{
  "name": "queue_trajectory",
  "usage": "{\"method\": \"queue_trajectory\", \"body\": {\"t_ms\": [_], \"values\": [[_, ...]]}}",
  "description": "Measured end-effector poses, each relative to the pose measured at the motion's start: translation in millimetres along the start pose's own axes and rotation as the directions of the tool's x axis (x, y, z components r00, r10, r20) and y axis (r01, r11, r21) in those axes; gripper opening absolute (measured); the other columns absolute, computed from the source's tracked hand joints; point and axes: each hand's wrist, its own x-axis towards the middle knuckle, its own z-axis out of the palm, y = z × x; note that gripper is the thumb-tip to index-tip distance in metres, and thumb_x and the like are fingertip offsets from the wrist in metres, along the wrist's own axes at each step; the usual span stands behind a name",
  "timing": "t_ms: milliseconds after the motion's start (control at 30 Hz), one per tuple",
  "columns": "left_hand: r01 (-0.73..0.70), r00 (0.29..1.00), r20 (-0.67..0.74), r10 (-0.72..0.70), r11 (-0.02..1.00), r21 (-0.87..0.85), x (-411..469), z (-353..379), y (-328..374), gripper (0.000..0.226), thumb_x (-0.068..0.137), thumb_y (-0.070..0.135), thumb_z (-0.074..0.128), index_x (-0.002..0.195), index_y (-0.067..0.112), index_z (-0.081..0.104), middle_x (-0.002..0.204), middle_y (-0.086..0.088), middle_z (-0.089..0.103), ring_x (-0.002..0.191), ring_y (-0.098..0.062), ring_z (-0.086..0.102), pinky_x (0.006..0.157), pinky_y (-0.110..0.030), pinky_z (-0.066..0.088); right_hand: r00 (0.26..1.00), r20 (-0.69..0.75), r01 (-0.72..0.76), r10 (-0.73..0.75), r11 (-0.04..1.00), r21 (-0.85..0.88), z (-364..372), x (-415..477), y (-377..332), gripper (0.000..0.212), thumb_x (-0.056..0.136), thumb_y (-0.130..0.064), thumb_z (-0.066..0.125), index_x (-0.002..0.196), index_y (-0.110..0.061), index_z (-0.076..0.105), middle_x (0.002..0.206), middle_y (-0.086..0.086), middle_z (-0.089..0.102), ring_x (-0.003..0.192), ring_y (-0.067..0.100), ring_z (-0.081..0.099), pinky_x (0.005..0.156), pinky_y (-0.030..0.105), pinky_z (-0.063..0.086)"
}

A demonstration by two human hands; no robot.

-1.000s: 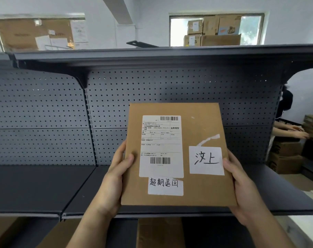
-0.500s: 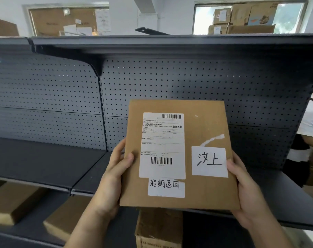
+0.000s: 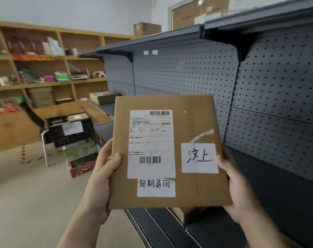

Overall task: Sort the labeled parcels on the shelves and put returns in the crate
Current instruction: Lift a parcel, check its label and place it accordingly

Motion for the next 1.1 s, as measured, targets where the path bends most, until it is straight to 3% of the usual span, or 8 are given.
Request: {"method": "queue_trajectory", "body": {"t_ms": [100, 233, 400, 567, 667, 800, 967, 1100], "values": [[-0.046, 0.991, -0.127, 0.047, 0.999, 0.015, 11, -60, 15, 0.048, 0.087, 0.034, 0.061, 0.135, 0.039, 0.06, 0.126, -0.005, 0.072, 0.103, -0.026, 0.073, 0.073, -0.042, 0.063, 0.99, 0.137, -0.023, 0.025, 1.0, -0.011, 61, 40, 31, 0.039, 0.095, -0.038, 0.049, 0.131, -0.04, 0.062, 0.123, 0.006, 0.074, 0.107, 0.029, 0.074, 0.081, 0.056, 0.062], [-0.103, 0.97, -0.22, 0.108, 0.994, 0.033, 42, -131, 36, 0.048, 0.091, 0.031, 0.054, 0.139, 0.035, 0.056, 0.127, -0.005, 0.071, 0.104, -0.026, 0.074, 0.074, -0.042, 0.064, 0.964, 0.264, 0.001, 0.003, 1.0, -0.016, 140, 95, 65, 0.043, 0.095, -0.035, 0.049, 0.137, -0.034, 0.06, 0.128, 0.009, 0.072, 0.114, 0.034, 0.07, 0.095, 0.066, 0.052], [-0.119, 0.95, -0.281, 0.139, 0.989, 0.086, 86, -203, 55, 0.046, 0.098, 0.033, 0.056, 0.144, 0.039, 0.051, 0.134, -0.005, 0.068, 0.114, -0.033, 0.069, 0.086, -0.055, 0.06, 0.946, 0.323, -0.03, 0.025, 1.0, 0.009, 214, 153, 101, 0.049, 0.093, -0.034, 0.051, 0.142, -0.035, 0.056, 0.128, 0.008, 0.072, 0.116, 0.033, 0.069, 0.095, 0.064, 0.053], [-0.117, 0.925, -0.35, 0.149, 0.987, 0.109, 127, -256, 60, 0.048, 0.098, 0.031, 0.054, 0.145, 0.038, 0.05, 0.134, -0.004, 0.067, 0.114, -0.031, 0.07, 0.084, -0.052, 0.061, 0.919, 0.384, -0.09, 0.083, 0.996, 0.001, 268, 209, 134, 0.049, 0.093, -0.034, 0.052, 0.141, -0.038, 0.056, 0.128, 0.006, 0.072, 0.116, 0.03, 0.07, 0.091, 0.059, 0.057], [-0.11, 0.906, -0.396, 0.15, 0.986, 0.122, 156, -283, 57, 0.049, 0.095, 0.031, 0.059, 0.143, 0.039, 0.051, 0.132, -0.004, 0.068, 0.114, -0.031, 0.07, 0.085, -0.052, 0.06, 0.9, 0.419, -0.14, 0.119, 0.99, 0.02, 296, 249, 160, 0.048, 0.095, -0.032, 0.053, 0.143, -0.037, 0.054, 0.133, 0.008, 0.069, 0.121, 0.034, 0.067, 0.099, 0.065, 0.051], [-0.11, 0.878, -0.449, 0.167, 0.982, 0.151, 203, -320, 53, 0.049, 0.094, 0.031, 0.052, 0.143, 0.037, 0.053, 0.127, -0.003, 0.071, 0.107, -0.026, 0.073, 0.073, -0.041, 0.063, 0.862, 0.488, -0.168, 0.135, 0.985, 0.025, 331, 311, 197, 0.056, 0.091, -0.036, 0.062, 0.146, -0.036, 0.051, 0.135, 0.011, 0.068, 0.122, 0.038, 0.066, 0.101, 0.071, 0.047], [-0.095, 0.864, -0.468, 0.186, 0.973, 0.211, 282, -367, 57, 0.052, 0.092, 0.032, 0.062, 0.142, 0.041, 0.052, 0.132, -0.003, 0.069, 0.114, -0.032, 0.07, 0.09, -0.059, 0.057, 0.819, 0.553, -0.211, 0.157, 0.977, 0.036, 382, 404, 234, 0.058, 0.09, -0.04, 0.06, 0.147, -0.038, 0.05, 0.136, 0.013, 0.067, 0.123, 0.041, 0.064, 0.099, 0.072, 0.047], [-0.086, 0.853, -0.487, 0.189, 0.971, 0.225, 344, -405, 60, 0.055, 0.088, 0.037, 0.059, 0.142, 0.043, 0.052, 0.134, -0.002, 0.068, 0.117, -0.033, 0.069, 0.093, -0.062, 0.055, 0.779, 0.596, -0.246, 0.195, 0.969, 0.004, 426, 478, 256, 0.058, 0.088, -0.042, 0.06, 0.145, -0.041, 0.051, 0.133, 0.013, 0.068, 0.119, 0.041, 0.066, 0.096, 0.073, 0.049]]}}
